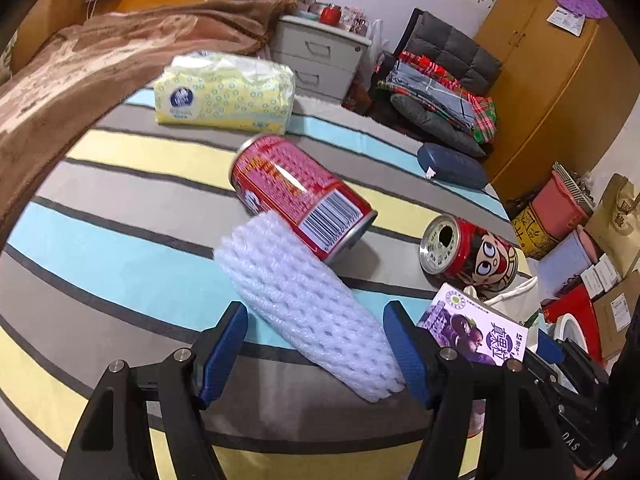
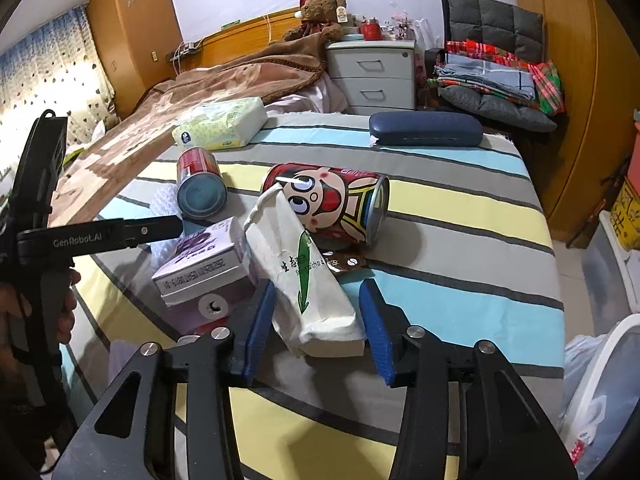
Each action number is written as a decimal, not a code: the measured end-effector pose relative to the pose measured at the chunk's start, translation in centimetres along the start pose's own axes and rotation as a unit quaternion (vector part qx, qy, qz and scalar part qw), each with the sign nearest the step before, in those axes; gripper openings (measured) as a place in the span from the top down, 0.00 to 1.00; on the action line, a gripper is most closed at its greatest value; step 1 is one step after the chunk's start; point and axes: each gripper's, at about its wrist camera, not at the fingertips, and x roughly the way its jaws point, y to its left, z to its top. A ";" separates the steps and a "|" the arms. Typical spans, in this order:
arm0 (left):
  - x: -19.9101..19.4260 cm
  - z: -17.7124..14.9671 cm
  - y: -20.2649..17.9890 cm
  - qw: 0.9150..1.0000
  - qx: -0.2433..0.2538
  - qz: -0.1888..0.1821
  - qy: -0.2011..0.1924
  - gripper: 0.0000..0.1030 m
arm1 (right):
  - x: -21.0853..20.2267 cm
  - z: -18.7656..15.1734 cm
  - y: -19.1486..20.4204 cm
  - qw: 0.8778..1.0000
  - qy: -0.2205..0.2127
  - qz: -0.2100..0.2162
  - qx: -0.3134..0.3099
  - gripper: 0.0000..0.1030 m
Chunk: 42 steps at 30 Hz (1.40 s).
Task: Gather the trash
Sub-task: 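Grasp the white foam net sleeve with left tool while right tool grasps the white paper bag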
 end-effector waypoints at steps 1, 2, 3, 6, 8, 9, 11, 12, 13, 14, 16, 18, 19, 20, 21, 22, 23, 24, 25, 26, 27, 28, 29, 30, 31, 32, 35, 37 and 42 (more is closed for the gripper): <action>0.3 0.0 0.0 1.000 -0.002 -0.002 0.004 0.32 | -0.1 0.0 0.1 1.000 -0.001 -0.002 -0.002 0.65; 0.2 -0.1 -0.2 1.000 0.001 0.003 0.002 0.32 | 0.0 0.0 0.0 1.000 -0.001 -0.004 -0.002 0.68; 0.2 -0.1 -0.4 1.000 0.006 0.008 0.001 0.32 | -0.2 0.0 0.1 1.000 -0.003 -0.003 -0.002 0.71; 0.4 -0.3 -0.9 1.000 0.009 0.007 0.005 0.32 | -0.4 0.0 0.0 1.000 -0.006 -0.002 0.002 0.76; 0.5 -0.4 -1.2 1.000 0.014 0.014 0.004 0.37 | -0.4 -0.1 -0.1 1.000 -0.009 -0.001 0.004 0.79; 0.5 -0.4 -1.2 1.000 0.013 0.013 0.004 0.43 | -0.4 -0.1 0.0 1.000 -0.011 -0.002 0.005 0.81; 0.5 -0.3 -1.1 1.000 0.006 0.009 0.006 0.49 | -0.6 -0.1 0.1 1.000 -0.015 -0.006 0.003 0.87; 0.5 -0.2 -1.2 1.000 0.005 0.010 0.007 0.51 | -0.7 -0.1 0.2 1.000 -0.016 -0.010 0.002 0.87; 0.5 -0.2 -1.3 1.000 0.008 0.010 0.006 0.52 | -0.7 -0.1 0.1 1.000 -0.017 -0.012 0.003 0.88; 0.5 -0.3 -1.4 1.000 0.009 0.010 0.006 0.53 | -0.7 -0.1 0.1 1.000 -0.017 -0.012 0.005 0.88; 0.4 -0.3 -1.5 1.000 0.011 0.011 0.003 0.55 | -0.6 -0.2 -0.1 1.000 -0.018 -0.012 0.010 0.88; 0.3 -0.3 -1.5 1.000 0.009 0.009 0.000 0.57 | -0.7 -0.2 -0.3 1.000 -0.018 -0.014 0.015 0.88; 0.4 -0.3 -1.6 1.000 0.013 0.011 0.002 0.57 | -0.7 -0.2 -0.3 1.000 -0.019 -0.013 0.017 0.88; 0.5 -0.2 -1.6 1.000 0.012 0.016 0.002 0.57 | -0.7 -0.3 -0.3 1.000 -0.019 -0.014 0.018 0.88; 0.5 -0.2 -1.5 1.000 0.009 0.016 0.003 0.57 | -0.7 -0.3 -0.3 1.000 -0.019 -0.016 0.019 0.88; 0.6 -0.2 -1.4 1.000 0.005 0.013 0.006 0.56 | -0.7 -0.3 -0.3 0.999 -0.020 -0.016 0.019 0.88; 0.7 -0.1 -1.4 1.000 0.001 0.014 0.007 0.55 | -0.7 -0.4 -0.3 0.999 -0.021 -0.015 0.020 0.88; 0.7 -0.1 -1.2 1.000 -0.007 0.017 0.006 0.55 | -0.7 -0.4 -0.3 0.999 -0.021 -0.016 0.019 0.88; 0.8 0.0 -1.0 1.000 -0.015 0.016 0.005 0.55 | -0.7 -0.4 -0.3 0.999 -0.022 -0.018 0.019 0.88; 0.8 0.0 -0.9 1.000 -0.018 0.017 0.006 0.55 | -0.7 -0.4 -0.3 0.999 -0.022 -0.018 0.020 0.88; 0.9 0.1 -1.0 1.000 -0.019 0.019 0.006 0.55 | -0.8 -0.5 -0.4 0.999 -0.023 -0.018 0.020 0.88; 0.9 0.1 -1.2 0.999 -0.017 0.026 0.009 0.54 | -0.7 -0.5 -0.4 0.999 -0.023 -0.018 0.021 0.88; 1.0 0.1 -1.5 0.999 -0.011 0.034 0.011 0.54 | -0.7 -0.5 -0.4 0.999 -0.023 -0.018 0.022 0.88; 1.1 0.1 -1.6 0.999 -0.010 0.038 0.011 0.54 | -0.8 -0.6 -0.5 0.999 -0.023 -0.018 0.024 0.88; 1.0 0.0 -1.6 0.999 -0.011 0.040 0.011 0.54 | -0.8 -0.6 -0.5 0.999 -0.024 -0.019 0.024 0.88; 1.0 0.0 -1.6 0.999 -0.014 0.038 0.011 0.54 | -0.9 -0.6 -0.5 0.999 -0.024 -0.021 0.024 0.88; 0.8 -0.1 -1.4 0.999 -0.017 0.026 0.011 0.62 | -1.2 -0.7 -0.5 0.999 -0.028 -0.023 0.025 0.88; 0.5 -0.3 -1.4 1.000 -0.013 0.022 0.010 0.66 | -1.3 -0.7 -0.6 0.999 -0.030 -0.024 0.027 0.88; -0.5 -1.1 -2.3 1.000 0.014 0.028 0.000 0.71 | -1.8 -1.0 -0.6 0.999 -0.035 -0.022 0.032 0.88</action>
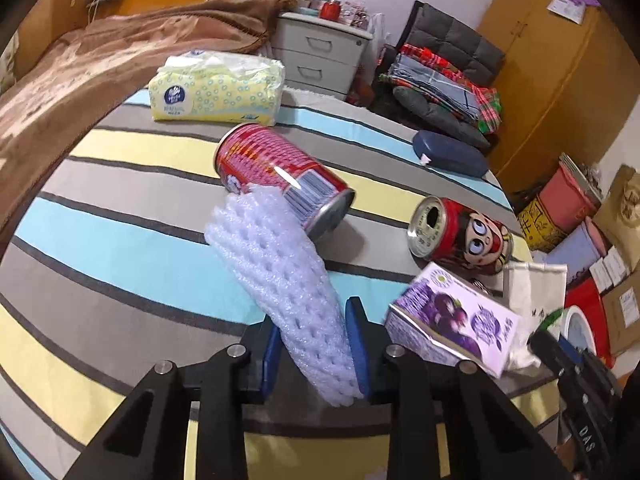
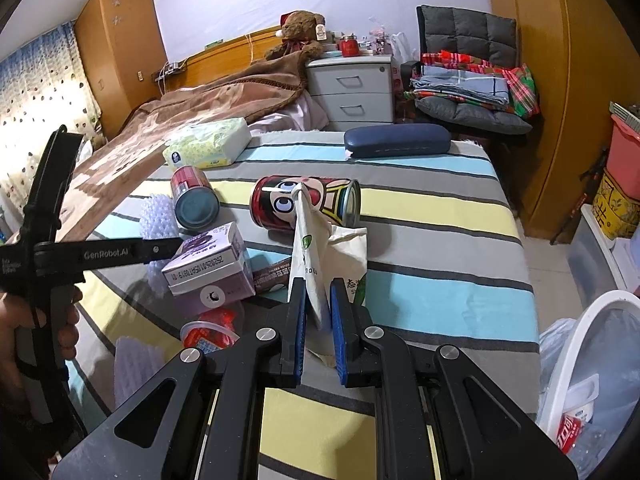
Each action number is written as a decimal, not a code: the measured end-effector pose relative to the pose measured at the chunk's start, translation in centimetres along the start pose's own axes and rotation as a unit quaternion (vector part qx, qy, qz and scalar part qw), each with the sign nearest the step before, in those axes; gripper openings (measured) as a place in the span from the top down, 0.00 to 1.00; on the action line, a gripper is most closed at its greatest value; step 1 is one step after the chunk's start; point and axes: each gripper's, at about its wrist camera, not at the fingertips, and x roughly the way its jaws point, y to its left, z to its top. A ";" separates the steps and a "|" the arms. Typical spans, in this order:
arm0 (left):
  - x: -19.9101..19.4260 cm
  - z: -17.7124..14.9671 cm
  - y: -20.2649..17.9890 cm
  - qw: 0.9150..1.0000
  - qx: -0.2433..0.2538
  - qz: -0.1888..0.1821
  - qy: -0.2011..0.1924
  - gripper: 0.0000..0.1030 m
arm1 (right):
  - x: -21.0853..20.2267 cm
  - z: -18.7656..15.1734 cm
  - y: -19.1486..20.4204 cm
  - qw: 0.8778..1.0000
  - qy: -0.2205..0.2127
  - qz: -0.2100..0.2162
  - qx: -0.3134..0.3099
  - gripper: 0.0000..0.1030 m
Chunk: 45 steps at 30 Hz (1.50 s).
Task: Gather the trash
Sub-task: 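Grasp the white foam net sleeve with left tool while right tool grasps the white paper bag, then carry foam sleeve and paper bag over the white bin and open both tools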
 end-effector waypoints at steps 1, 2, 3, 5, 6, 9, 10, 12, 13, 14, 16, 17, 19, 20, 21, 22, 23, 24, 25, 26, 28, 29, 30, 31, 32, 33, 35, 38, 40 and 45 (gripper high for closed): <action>-0.3 -0.2 -0.1 1.000 0.003 -0.001 -0.002 0.71 | -0.1 0.0 0.0 1.000 -0.002 0.000 0.001 0.88; -0.4 -0.3 -0.3 1.000 0.007 -0.003 -0.001 0.72 | -0.2 0.0 -0.1 1.000 -0.003 0.000 0.001 0.88; -0.8 -0.5 -0.4 1.000 0.008 -0.004 -0.003 0.73 | -0.3 0.0 -0.2 1.000 -0.005 0.000 0.002 0.88; -1.4 -0.8 -0.5 1.000 0.010 -0.007 -0.008 0.73 | -0.6 0.0 -0.3 1.000 -0.008 0.000 0.004 0.88; -1.6 -1.0 -0.5 1.000 0.011 -0.007 -0.010 0.74 | -0.7 0.0 -0.3 1.000 -0.009 -0.002 0.004 0.88; -2.6 -1.5 -1.0 1.000 0.024 -0.005 -0.018 0.75 | -1.1 -0.1 -0.3 1.000 -0.013 -0.002 0.005 0.88; -2.9 -1.8 -1.2 0.999 0.025 -0.006 -0.020 0.75 | -1.3 -0.1 -0.3 1.000 -0.015 -0.002 0.005 0.88; -3.0 -2.2 -1.4 0.999 0.031 -0.010 -0.016 0.75 | -1.5 -0.1 -0.2 1.000 -0.018 -0.001 0.006 0.88; -3.3 -2.5 -1.6 0.999 0.031 -0.008 -0.017 0.75 | -1.6 -0.1 -0.2 1.000 -0.020 -0.001 0.006 0.88; -3.6 -2.8 -1.9 0.999 0.039 -0.004 -0.020 0.75 | -1.8 -0.2 -0.1 1.000 -0.021 -0.001 0.007 0.88; -4.4 -3.3 -2.7 0.998 0.059 0.008 -0.033 0.75 | -2.1 -0.4 -0.1 1.000 -0.024 -0.002 0.008 0.88; -4.8 -3.5 -3.0 0.997 0.063 0.004 -0.035 0.75 | -2.2 -0.4 -0.1 1.000 -0.025 -0.003 0.009 0.88; -5.5 -3.9 -3.4 0.997 0.068 -0.007 -0.037 0.75 | -2.5 -0.5 -0.2 1.000 -0.029 -0.005 0.010 0.88; -5.9 -4.1 -3.8 0.996 0.073 -0.007 -0.043 0.75 | -2.7 -0.5 -0.2 0.999 -0.031 -0.005 0.012 0.88; -6.2 -4.1 -4.1 0.996 0.077 -0.008 -0.045 0.75 | -2.9 -0.6 -0.3 0.999 -0.034 -0.007 0.014 0.88; -6.6 -4.3 -4.4 0.995 0.081 -0.011 -0.048 0.75 | -3.0 -0.6 -0.3 0.999 -0.036 -0.008 0.015 0.88; -7.1 -4.4 -4.8 0.995 0.084 -0.017 -0.052 0.75 | -3.2 -0.7 -0.3 0.999 -0.038 -0.009 0.015 0.88; -7.5 -4.5 -5.2 0.994 0.087 -0.020 -0.055 0.75 | -3.3 -0.7 -0.3 0.999 -0.039 -0.011 0.016 0.88; -7.8 -4.6 -5.6 0.994 0.092 -0.021 -0.057 0.75 | -3.5 -0.7 -0.4 0.999 -0.041 -0.014 0.017 0.88; -8.1 -4.6 -5.9 0.993 0.095 -0.022 -0.060 0.75 | -3.7 -0.8 -0.4 0.999 -0.043 -0.015 0.018 0.88; -8.8 -4.8 -6.6 0.992 0.104 -0.029 -0.065 0.75 | -4.3 -0.9 -0.5 0.998 -0.048 -0.020 0.021 0.88; -9.1 -4.9 -7.1 0.991 0.110 -0.033 -0.067 0.75 | -4.5 -0.9 -0.6 0.998 -0.051 -0.022 0.021 0.88; -9.4 -5.0 -7.4 0.990 0.113 -0.036 -0.069 0.75 | -4.8 -0.9 -0.8 0.998 -0.054 -0.025 0.023 0.88; -9.6 -5.1 -8.0 0.989 0.119 -0.040 -0.072 0.75 | -5.0 -1.0 -0.9 0.998 -0.057 -0.027 0.025 0.88; -9.9 -5.2 -8.4 0.989 0.124 -0.042 -0.073 0.75 | -5.2 -1.0 -0.9 0.998 -0.059 -0.029 0.026 0.88; -10.1 -5.3 -8.9 0.988 0.129 -0.045 -0.075 0.75 | -5.6 -1.0 -1.0 0.997 -0.063 -0.032 0.027 0.88; -10.6 -5.6 -10.1 0.986 0.141 -0.053 -0.078 0.75 | -6.0 -1.0 -1.3 0.997 -0.069 -0.036 0.030 0.88; -11.2 -5.9 -11.4 0.983 0.154 -0.062 -0.082 0.75 | -6.9 -1.1 -1.8 0.995 -0.080 -0.044 0.035 0.88; -11.5 -6.2 -12.5 0.981 0.163 -0.068 -0.083 0.75 | -7.5 -1.2 -2.2 0.994 -0.086 -0.051 0.039 0.88; -11.8 -6.9 -15.2 0.975 0.187 -0.085 -0.085 0.75 | -8.8 -1.9 -3.4 0.992 -0.097 -0.069 0.049 0.88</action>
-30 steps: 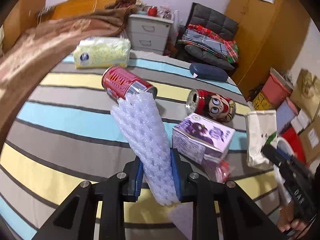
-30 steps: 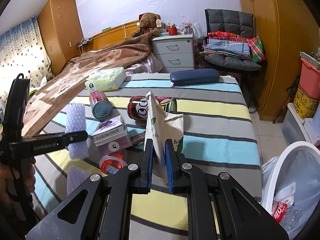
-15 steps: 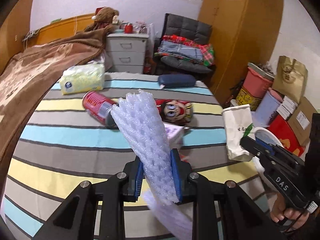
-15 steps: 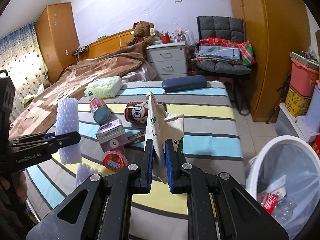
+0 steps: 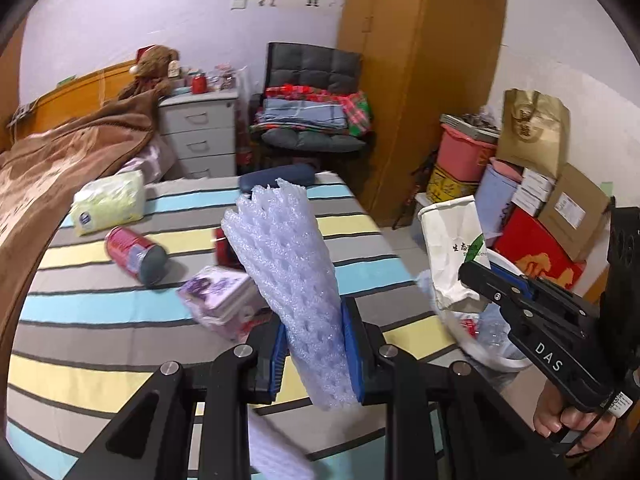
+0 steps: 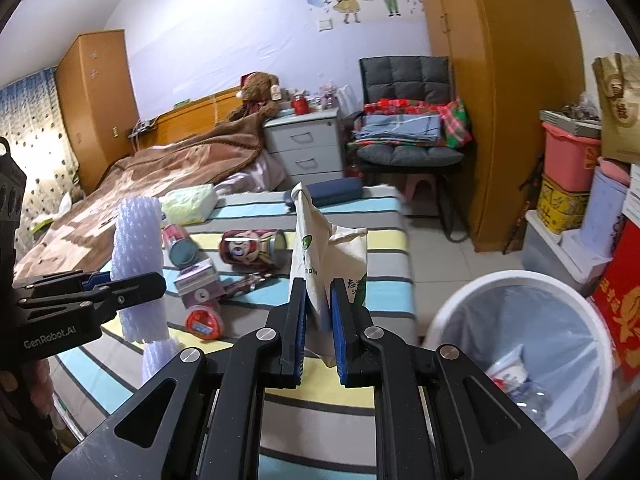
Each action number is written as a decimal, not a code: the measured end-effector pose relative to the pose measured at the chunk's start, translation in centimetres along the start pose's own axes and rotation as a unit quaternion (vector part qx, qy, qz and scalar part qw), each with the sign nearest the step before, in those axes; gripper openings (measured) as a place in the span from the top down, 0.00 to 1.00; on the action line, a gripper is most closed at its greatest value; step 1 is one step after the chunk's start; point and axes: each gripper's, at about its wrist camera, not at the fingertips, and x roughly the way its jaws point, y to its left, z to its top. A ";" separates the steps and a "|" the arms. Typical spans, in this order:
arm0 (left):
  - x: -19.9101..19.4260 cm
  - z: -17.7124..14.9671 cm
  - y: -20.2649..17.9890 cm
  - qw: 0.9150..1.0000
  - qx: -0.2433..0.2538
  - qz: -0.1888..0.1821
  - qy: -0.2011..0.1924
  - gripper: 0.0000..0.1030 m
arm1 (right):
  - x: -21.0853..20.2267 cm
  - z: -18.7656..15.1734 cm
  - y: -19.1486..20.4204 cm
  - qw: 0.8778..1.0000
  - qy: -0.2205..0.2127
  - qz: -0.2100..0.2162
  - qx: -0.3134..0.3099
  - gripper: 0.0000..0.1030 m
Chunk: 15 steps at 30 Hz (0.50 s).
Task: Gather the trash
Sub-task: 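Carry foam sleeve and paper bag over the white bin and open both tools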
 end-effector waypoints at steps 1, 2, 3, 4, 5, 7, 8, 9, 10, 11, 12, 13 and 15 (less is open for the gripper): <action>0.1 0.1 -0.8 1.000 0.006 -0.005 -0.001 0.75 | -0.2 -0.1 -0.3 1.000 -0.001 -0.005 0.001 0.88; 0.2 0.2 -1.3 1.000 0.008 -0.009 -0.001 0.75 | -0.4 -0.1 -0.7 1.000 -0.002 -0.010 0.002 0.88; 0.2 0.2 -1.8 1.000 0.012 -0.014 -0.002 0.75 | -0.7 -0.1 -1.0 1.000 -0.005 -0.015 0.004 0.88; 0.5 0.3 -2.7 1.000 0.018 -0.020 -0.002 0.75 | -1.0 -0.2 -1.3 1.000 -0.005 -0.018 0.004 0.88; 0.6 0.3 -3.3 0.999 0.021 -0.025 -0.002 0.75 | -1.3 -0.2 -1.8 1.000 -0.006 -0.025 0.006 0.88; 0.9 0.4 -4.7 0.999 0.031 -0.035 0.000 0.75 | -1.8 -0.3 -2.6 0.999 -0.010 -0.035 0.009 0.88; 1.1 0.5 -5.4 0.999 0.036 -0.040 0.002 0.75 | -2.1 -0.3 -3.0 0.999 -0.011 -0.041 0.011 0.88; 1.3 0.5 -5.9 0.998 0.039 -0.045 0.002 0.75 | -2.4 -0.4 -3.4 0.999 -0.013 -0.047 0.014 0.88; 1.6 0.6 -6.8 0.998 0.046 -0.051 0.005 0.75 | -2.7 -0.4 -3.8 0.998 -0.015 -0.052 0.016 0.88; 1.8 0.6 -7.4 0.997 0.050 -0.054 0.006 0.75 | -2.9 -0.4 -4.2 0.998 -0.016 -0.057 0.019 0.88; 2.0 0.7 -8.0 0.997 0.055 -0.061 0.007 0.75 | -3.1 -0.5 -4.6 0.998 -0.017 -0.062 0.022 0.88; 2.3 0.7 -9.0 0.996 0.063 -0.067 0.007 0.75 | -3.4 -0.6 -4.9 0.997 -0.018 -0.066 0.025 0.88; 2.6 0.7 -10.1 0.995 0.071 -0.075 0.009 0.75 | -3.8 -0.7 -5.8 0.996 -0.019 -0.077 0.032 0.88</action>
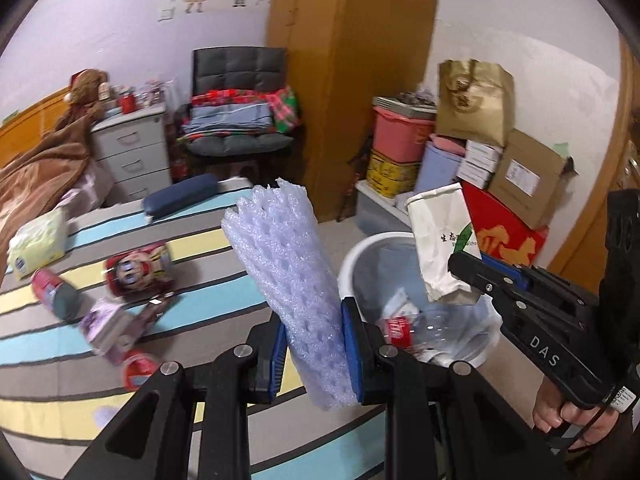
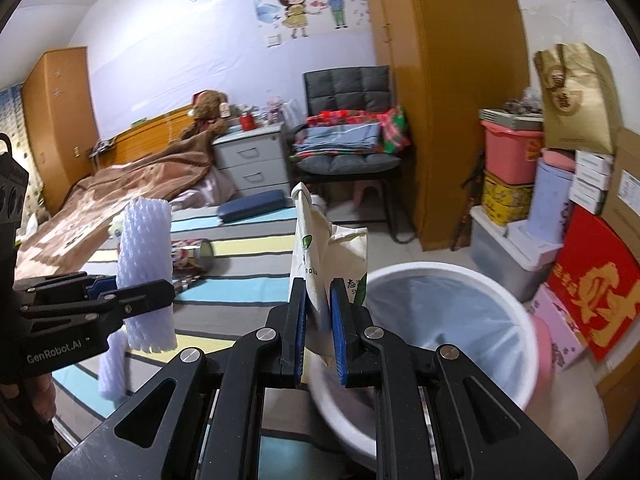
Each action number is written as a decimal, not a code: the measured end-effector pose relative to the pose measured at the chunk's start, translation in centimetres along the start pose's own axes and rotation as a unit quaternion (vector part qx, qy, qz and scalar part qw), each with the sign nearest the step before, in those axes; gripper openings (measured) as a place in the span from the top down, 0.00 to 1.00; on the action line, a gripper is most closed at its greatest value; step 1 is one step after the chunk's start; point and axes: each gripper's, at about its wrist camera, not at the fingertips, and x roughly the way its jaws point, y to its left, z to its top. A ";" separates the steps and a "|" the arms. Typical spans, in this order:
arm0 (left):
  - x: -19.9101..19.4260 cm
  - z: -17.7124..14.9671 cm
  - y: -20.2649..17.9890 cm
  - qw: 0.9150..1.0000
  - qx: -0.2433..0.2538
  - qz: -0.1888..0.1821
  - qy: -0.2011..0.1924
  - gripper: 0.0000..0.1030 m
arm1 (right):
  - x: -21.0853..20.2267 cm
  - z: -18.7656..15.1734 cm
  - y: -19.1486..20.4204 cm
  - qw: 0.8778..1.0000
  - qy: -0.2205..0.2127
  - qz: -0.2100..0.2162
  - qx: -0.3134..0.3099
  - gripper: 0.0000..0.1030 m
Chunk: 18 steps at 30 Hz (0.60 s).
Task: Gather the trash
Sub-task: 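Carry foam sleeve and paper bag over the white bin and open both tools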
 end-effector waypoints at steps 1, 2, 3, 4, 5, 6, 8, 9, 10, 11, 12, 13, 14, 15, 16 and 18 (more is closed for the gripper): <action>0.4 0.1 -0.7 1.000 0.004 -0.006 0.001 0.75 | -0.1 -0.1 -0.5 1.000 0.000 -0.005 0.003 0.88; 0.7 0.3 -1.3 1.000 0.008 -0.011 0.003 0.75 | -0.3 -0.2 -0.7 1.000 -0.001 -0.010 0.004 0.88; 1.0 0.3 -1.7 1.000 0.011 -0.015 0.004 0.75 | -0.5 -0.2 -1.2 1.000 0.000 -0.018 0.005 0.88; 1.3 0.4 -2.4 1.000 0.016 -0.020 0.007 0.75 | -0.6 -0.3 -1.4 1.000 0.000 -0.022 0.006 0.88; 1.7 0.6 -2.9 1.000 0.018 -0.024 0.009 0.75 | -0.6 -0.4 -1.8 1.000 0.001 -0.029 0.009 0.88; 2.1 0.7 -3.6 0.999 0.022 -0.031 0.012 0.75 | -0.7 -0.5 -2.2 0.999 0.003 -0.034 0.011 0.88; 2.8 0.8 -4.6 0.999 0.030 -0.036 0.015 0.75 | -0.8 -0.6 -2.7 0.999 0.005 -0.042 0.013 0.88; 3.2 0.9 -5.0 0.999 0.031 -0.039 0.018 0.75 | -0.8 -0.7 -3.1 0.999 0.007 -0.047 0.013 0.88; 3.6 0.9 -5.5 0.998 0.034 -0.044 0.020 0.75 | -0.8 -0.8 -3.3 0.999 0.008 -0.051 0.014 0.88; 4.0 1.0 -6.0 0.998 0.035 -0.048 0.023 0.75 | -0.8 -0.9 -3.5 0.998 0.010 -0.058 0.013 0.88; 4.4 1.0 -6.2 0.998 0.037 -0.050 0.025 0.75 | -0.7 -1.0 -3.8 0.998 0.012 -0.063 0.013 0.88; 4.8 0.9 -6.7 0.997 0.041 -0.052 0.028 0.75 | -0.7 -1.1 -4.0 0.998 0.014 -0.067 0.014 0.88; 5.4 0.9 -7.2 0.997 0.044 -0.053 0.033 0.75 | -0.7 -1.1 -4.2 0.997 0.016 -0.068 0.015 0.88; 5.7 0.9 -7.4 0.997 0.046 -0.055 0.037 0.75 | -0.6 -1.2 -4.5 0.997 0.019 -0.069 0.016 0.88; 6.3 0.8 -7.8 0.996 0.048 -0.059 0.043 0.75 | -0.5 -1.3 -4.8 0.997 0.024 -0.072 0.017 0.88; 7.2 0.7 -8.2 0.996 0.048 -0.063 0.052 0.75 | -0.3 -1.5 -5.3 0.997 0.030 -0.076 0.018 0.88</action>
